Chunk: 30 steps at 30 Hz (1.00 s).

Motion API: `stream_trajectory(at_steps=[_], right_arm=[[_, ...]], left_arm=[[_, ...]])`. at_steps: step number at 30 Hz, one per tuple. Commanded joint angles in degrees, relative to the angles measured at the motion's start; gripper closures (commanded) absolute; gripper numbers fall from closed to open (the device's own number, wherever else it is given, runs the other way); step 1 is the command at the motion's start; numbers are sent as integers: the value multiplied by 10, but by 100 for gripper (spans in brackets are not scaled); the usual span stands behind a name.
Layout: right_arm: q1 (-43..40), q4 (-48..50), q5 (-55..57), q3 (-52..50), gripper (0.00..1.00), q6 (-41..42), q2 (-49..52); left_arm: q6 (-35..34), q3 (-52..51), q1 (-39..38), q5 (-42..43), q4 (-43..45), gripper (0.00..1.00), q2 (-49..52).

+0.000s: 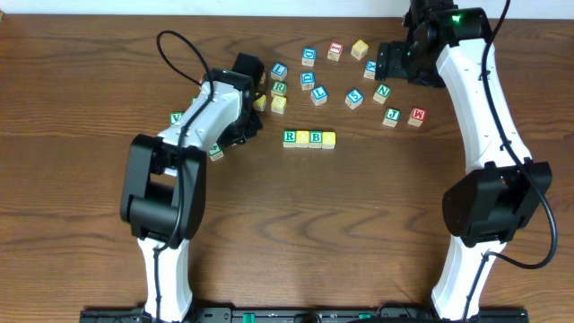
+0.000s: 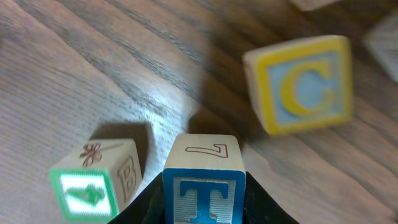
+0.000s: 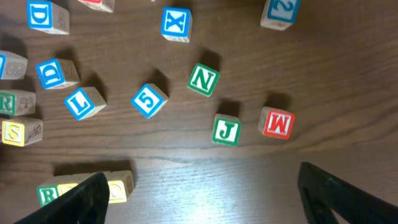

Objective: Spell out ROBOT
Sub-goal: 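Lift the blue T block and carry it toward the row's right end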

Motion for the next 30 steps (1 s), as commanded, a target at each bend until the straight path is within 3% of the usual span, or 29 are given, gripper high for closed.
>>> stream_trajectory(at_steps=[1, 8, 17, 22, 30], right_arm=[[-6, 7, 7, 10, 4, 0, -14], [-26, 7, 22, 10, 1, 0, -14], [-56, -1, 31, 10, 1, 0, -14], [-66, -9, 31, 10, 1, 0, -14], [-88, -18, 52, 10, 1, 0, -14]], left_arm=[[29, 20, -15, 25, 4, 69, -69], [34, 20, -81, 25, 64, 69, -114], [35, 20, -214, 22, 164, 69, -100], [35, 20, -269, -29, 206, 69, -92], [32, 20, -297, -38, 244, 69, -43]])
